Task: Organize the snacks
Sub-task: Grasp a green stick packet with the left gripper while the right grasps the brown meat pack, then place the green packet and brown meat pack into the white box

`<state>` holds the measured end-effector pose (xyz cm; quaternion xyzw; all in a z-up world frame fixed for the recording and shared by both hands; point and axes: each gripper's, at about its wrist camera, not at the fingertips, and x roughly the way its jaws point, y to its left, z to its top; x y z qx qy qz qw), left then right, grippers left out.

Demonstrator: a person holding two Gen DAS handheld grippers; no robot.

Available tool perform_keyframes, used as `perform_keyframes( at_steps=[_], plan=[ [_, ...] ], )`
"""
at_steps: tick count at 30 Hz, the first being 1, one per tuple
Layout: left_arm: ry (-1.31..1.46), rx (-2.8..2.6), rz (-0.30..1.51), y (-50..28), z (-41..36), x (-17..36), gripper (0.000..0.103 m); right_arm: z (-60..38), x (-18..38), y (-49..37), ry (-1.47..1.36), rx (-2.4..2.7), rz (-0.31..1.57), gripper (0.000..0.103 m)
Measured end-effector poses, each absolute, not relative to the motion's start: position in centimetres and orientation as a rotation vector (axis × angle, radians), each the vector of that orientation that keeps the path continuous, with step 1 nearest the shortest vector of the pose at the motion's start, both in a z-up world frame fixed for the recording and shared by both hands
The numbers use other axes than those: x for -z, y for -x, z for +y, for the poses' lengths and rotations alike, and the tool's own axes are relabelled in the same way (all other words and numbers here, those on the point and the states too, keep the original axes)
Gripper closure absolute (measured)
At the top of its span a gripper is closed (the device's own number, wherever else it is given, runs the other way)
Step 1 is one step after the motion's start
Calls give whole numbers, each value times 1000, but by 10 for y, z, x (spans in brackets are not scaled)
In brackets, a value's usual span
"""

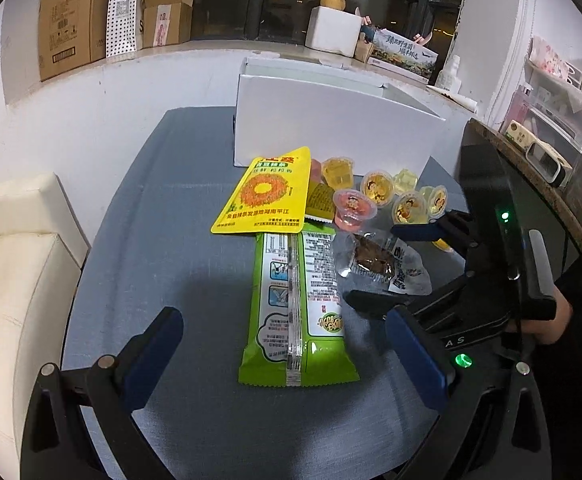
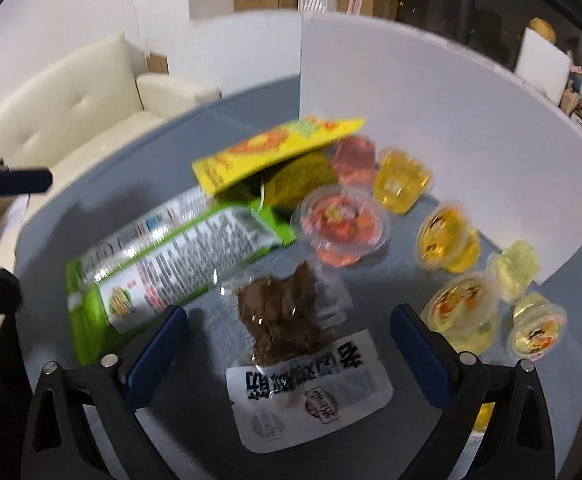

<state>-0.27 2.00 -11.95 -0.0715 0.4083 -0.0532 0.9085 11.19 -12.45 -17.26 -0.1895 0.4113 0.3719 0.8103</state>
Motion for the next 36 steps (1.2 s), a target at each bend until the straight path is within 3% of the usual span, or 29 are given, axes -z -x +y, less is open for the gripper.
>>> perform_keyframes(
  at_steps=[2, 8, 27, 29, 30, 36],
  plan=[
    [148, 109, 849, 2, 20, 122, 0, -125, 171, -110, 392, -808, 865, 27],
    [149, 114, 862, 0, 19, 126, 0, -137, 165, -106, 322, -809, 863, 39],
    [90, 49, 988, -60, -11, 166, 0, -243, 86, -58, 18, -652, 700, 39],
    [73, 23, 981, -58, -11, 165, 14, -242, 86, -58, 12, -651, 705, 39],
    [57, 17, 968, -55, -12, 162, 37, -240, 87, -58, 12, -654, 706, 39],
    [135, 80, 949, -36, 1, 154, 40, -233, 88, -54, 32, -666, 699, 39]
  ],
)
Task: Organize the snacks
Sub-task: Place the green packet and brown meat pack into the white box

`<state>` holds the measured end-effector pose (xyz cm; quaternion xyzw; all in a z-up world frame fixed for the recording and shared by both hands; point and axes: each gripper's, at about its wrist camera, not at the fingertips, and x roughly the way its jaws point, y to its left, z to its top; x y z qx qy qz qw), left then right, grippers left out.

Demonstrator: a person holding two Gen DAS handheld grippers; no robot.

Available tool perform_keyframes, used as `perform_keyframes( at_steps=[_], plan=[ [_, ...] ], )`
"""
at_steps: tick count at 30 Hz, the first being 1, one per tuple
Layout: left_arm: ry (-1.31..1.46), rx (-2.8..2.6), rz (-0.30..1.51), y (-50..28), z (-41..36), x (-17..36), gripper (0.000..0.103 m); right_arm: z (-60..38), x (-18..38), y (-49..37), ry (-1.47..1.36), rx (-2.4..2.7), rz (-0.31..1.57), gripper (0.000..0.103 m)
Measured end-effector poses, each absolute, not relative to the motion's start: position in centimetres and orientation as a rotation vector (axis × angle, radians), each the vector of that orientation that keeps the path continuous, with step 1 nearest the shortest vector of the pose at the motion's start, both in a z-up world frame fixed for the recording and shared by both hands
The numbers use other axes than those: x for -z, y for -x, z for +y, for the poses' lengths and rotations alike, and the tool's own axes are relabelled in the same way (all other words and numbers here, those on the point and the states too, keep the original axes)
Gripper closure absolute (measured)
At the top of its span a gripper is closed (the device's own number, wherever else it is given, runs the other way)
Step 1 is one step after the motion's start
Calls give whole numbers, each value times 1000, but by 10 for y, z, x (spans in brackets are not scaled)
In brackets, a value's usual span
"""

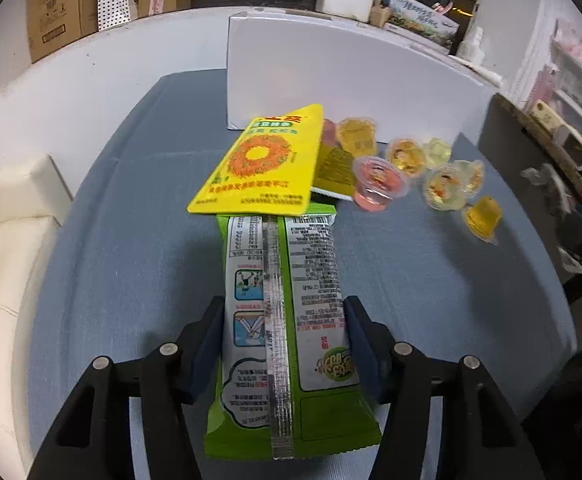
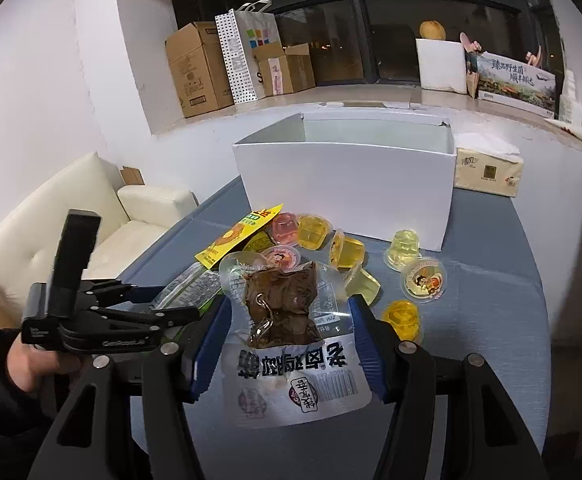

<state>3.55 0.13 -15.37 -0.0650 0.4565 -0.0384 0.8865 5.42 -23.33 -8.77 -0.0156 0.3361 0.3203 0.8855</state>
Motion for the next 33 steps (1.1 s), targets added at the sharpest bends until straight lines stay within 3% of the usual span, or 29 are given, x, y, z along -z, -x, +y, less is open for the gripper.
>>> perform_keyframes(
  at_steps=[11, 19, 26, 27, 28, 30, 31, 33],
  plan=[
    [122, 187, 754, -16, -8, 70, 40, -245, 48, -66, 9, -620, 603, 39],
    [109, 186, 631, -148, -12, -13, 39, -232, -5, -170, 15, -543, 513, 39],
    [96, 185, 714, -266, -13, -2, 34, -224, 0, -279, -27, -490, 584, 38],
    [105, 170, 729, -275, -12, 4, 28, -223, 4, -286, -27, -480, 589, 37],
    [111, 162, 742, -280, -10, 8, 16, -224, 7, -291, -28, -459, 593, 35],
    [127, 139, 757, -285, -7, 15, 0, -227, 12, -297, -35, -435, 611, 19],
    [134, 141, 758, -285, -6, 17, 0, -228, 15, -299, -54, -430, 628, 4],
    [138, 141, 751, -278, -4, 18, 0, -233, 18, -296, -86, -433, 627, 0]
  ],
)
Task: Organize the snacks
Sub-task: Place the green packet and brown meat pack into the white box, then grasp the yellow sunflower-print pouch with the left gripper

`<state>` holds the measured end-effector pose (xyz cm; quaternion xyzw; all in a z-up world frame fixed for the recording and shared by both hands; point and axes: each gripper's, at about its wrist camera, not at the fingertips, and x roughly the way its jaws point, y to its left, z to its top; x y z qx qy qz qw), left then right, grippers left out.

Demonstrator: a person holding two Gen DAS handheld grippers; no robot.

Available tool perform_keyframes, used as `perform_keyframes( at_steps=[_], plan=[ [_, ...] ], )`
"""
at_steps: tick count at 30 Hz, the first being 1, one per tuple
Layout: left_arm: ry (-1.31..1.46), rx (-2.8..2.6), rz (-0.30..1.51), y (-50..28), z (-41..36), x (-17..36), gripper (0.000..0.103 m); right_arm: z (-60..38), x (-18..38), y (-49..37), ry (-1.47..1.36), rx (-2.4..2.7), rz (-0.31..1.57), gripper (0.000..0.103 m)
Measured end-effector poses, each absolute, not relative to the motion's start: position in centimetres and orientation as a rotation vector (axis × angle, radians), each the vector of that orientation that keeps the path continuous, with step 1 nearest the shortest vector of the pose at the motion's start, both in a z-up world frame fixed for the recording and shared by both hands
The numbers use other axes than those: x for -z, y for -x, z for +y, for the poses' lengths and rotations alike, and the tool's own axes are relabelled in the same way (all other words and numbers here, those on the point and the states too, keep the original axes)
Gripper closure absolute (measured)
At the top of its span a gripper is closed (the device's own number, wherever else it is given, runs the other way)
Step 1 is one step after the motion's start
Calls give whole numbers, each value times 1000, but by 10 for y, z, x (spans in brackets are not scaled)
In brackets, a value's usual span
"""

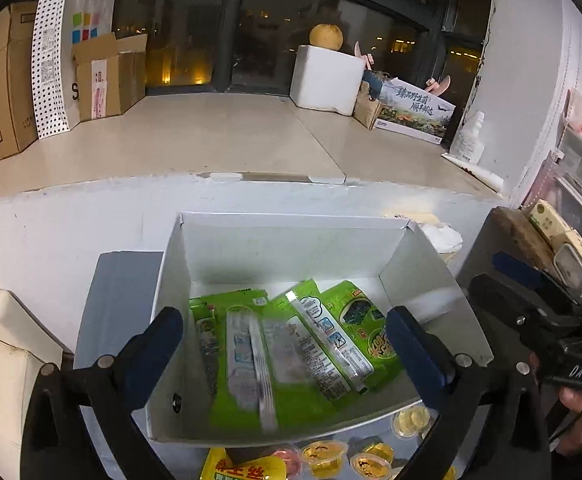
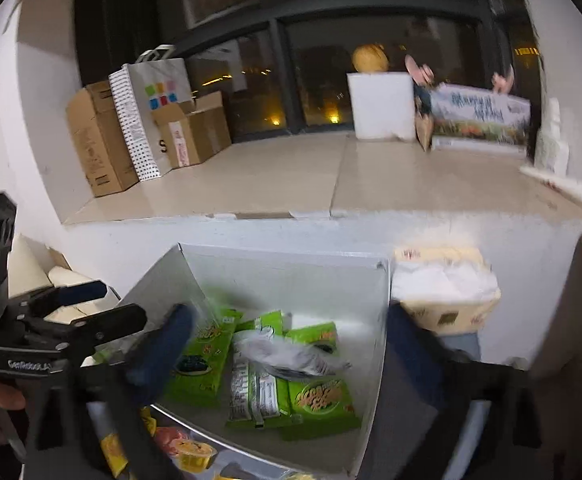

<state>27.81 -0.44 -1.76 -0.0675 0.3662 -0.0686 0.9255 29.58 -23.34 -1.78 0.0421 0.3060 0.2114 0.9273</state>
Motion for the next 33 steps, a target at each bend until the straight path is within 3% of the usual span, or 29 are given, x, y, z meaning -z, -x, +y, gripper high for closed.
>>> perform_keyframes(
  at_steps=[9, 14, 25, 33],
  plan=[
    [108, 145, 729, -258, 2, 9, 0, -245, 12, -273, -114, -445, 610, 0],
    [101, 166, 705, -210, 13, 6, 0, -255, -2, -231, -137, -515, 524, 0],
    [148, 165, 748, -66, 22, 66, 0, -266, 19, -97, -185, -607, 525, 0],
    [149, 255, 802, -71, 26, 91, 0, -266, 28, -55, -179, -589, 502, 0]
  ],
)
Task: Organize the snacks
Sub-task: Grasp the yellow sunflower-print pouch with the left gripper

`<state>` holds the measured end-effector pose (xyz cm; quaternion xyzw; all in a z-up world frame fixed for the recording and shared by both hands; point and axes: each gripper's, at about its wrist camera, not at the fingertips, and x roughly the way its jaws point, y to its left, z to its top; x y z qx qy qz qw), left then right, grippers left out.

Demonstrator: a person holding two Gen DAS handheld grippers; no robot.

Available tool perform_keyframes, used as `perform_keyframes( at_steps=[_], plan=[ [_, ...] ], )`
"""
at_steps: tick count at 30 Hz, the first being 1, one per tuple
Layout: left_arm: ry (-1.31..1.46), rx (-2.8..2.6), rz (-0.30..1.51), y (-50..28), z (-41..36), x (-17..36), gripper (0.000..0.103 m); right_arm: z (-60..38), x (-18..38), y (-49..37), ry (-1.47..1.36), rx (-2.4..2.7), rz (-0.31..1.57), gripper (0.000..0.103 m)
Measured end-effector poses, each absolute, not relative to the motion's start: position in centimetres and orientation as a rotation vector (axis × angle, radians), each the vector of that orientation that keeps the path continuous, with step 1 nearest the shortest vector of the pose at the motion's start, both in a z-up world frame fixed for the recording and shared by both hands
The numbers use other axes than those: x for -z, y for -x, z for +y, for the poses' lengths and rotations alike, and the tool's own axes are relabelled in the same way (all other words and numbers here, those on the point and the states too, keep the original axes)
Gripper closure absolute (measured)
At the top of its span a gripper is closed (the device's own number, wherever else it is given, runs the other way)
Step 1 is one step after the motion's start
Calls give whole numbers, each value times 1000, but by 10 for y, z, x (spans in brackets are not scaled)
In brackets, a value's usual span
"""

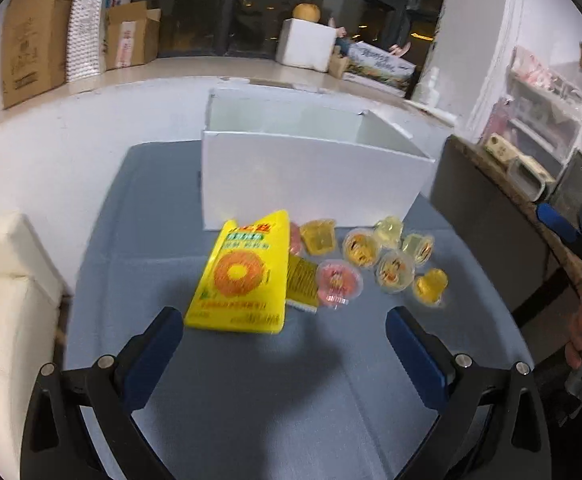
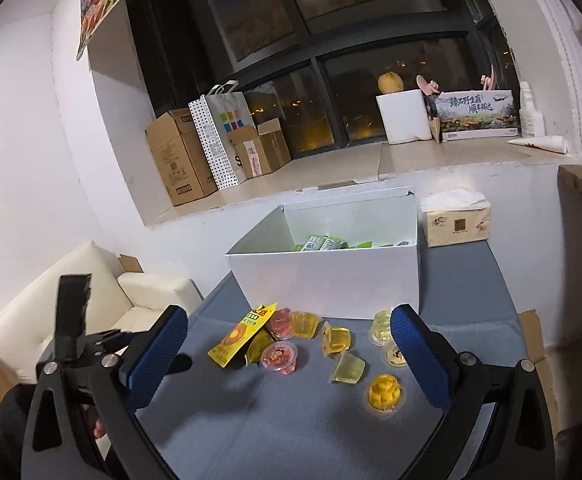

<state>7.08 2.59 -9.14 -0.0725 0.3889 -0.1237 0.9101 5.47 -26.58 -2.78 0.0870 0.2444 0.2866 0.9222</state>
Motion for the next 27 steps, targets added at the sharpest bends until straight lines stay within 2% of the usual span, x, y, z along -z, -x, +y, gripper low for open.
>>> perform_keyframes(
  at_steps=[9, 15, 17, 19, 24, 27],
  plan=[
    [230, 276, 960, -168, 54, 148, 0, -250, 30, -42, -123, -621, 498, 0],
    [214, 343, 989, -186, 44, 164, 3, -247, 32, -39, -115, -627, 504, 0],
    [196, 357, 982, -187, 39, 163, 10, -246, 33, -38, -111, -625, 504, 0],
    [225, 407, 979, -186, 39, 161, 29, -246, 34, -38, -113, -625, 513, 0],
    [218, 421, 954, -179, 41, 153, 45, -247, 38, -38, -116, -618, 526, 0],
    [196, 395, 932, -166, 43, 145, 48, -247, 40, -41, -114, -614, 539, 0]
  ],
)
